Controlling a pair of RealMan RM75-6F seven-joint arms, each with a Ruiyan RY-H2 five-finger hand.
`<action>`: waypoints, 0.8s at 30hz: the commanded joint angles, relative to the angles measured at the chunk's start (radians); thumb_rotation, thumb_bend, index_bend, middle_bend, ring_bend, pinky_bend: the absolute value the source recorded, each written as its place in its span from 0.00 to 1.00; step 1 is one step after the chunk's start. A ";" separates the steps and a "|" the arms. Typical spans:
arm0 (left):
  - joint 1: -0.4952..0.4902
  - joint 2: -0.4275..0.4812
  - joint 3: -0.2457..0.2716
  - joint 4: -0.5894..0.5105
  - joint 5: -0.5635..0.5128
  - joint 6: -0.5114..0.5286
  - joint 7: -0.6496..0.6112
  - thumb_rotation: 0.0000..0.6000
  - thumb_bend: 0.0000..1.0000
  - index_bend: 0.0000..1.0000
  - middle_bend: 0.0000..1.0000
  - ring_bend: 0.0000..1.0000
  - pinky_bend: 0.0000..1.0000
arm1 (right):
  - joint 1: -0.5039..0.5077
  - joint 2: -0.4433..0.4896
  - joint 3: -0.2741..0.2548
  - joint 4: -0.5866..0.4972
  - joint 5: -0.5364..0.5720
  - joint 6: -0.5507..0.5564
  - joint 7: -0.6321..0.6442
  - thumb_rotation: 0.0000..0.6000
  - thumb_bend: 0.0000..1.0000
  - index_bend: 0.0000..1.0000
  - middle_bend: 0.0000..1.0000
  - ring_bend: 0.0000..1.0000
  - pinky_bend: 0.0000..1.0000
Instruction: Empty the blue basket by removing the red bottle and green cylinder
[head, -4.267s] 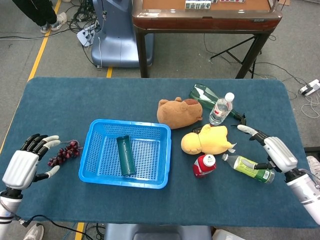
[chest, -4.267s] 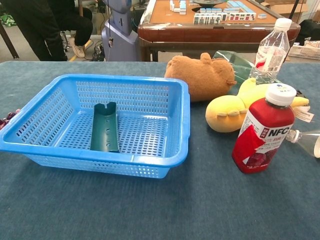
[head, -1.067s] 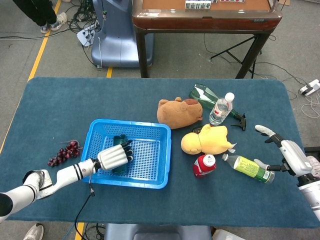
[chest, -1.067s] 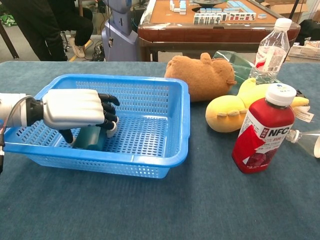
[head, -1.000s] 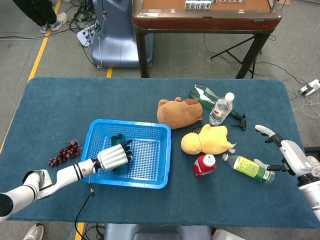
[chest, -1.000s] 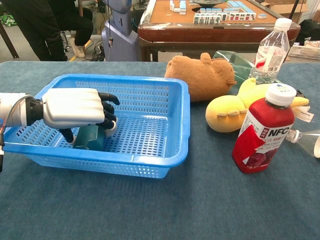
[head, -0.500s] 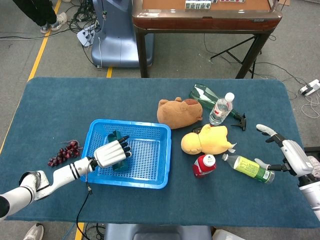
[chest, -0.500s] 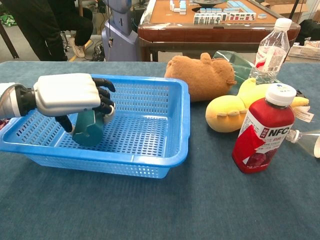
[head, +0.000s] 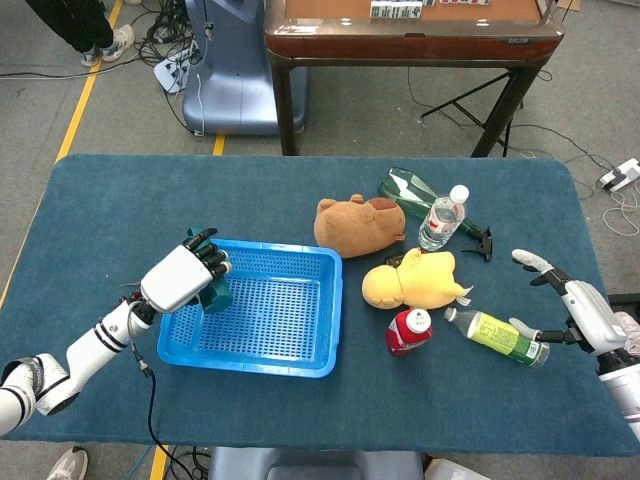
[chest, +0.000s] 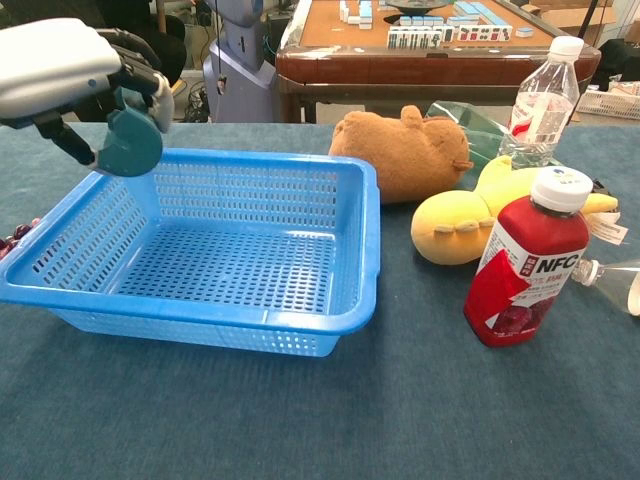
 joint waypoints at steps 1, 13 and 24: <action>0.031 0.020 -0.040 0.021 -0.081 -0.031 -0.002 1.00 0.21 0.65 0.59 0.44 0.17 | -0.001 -0.001 -0.001 0.002 -0.003 0.002 0.003 1.00 0.20 0.12 0.17 0.18 0.28; 0.067 0.016 -0.118 0.112 -0.347 -0.280 0.043 1.00 0.21 0.62 0.58 0.43 0.17 | -0.010 0.001 -0.008 0.001 -0.012 0.013 0.009 1.00 0.20 0.12 0.17 0.18 0.28; 0.044 -0.046 -0.168 0.250 -0.541 -0.482 0.229 1.00 0.21 0.53 0.54 0.41 0.17 | -0.020 0.008 -0.009 -0.001 -0.007 0.023 0.010 1.00 0.20 0.12 0.17 0.18 0.28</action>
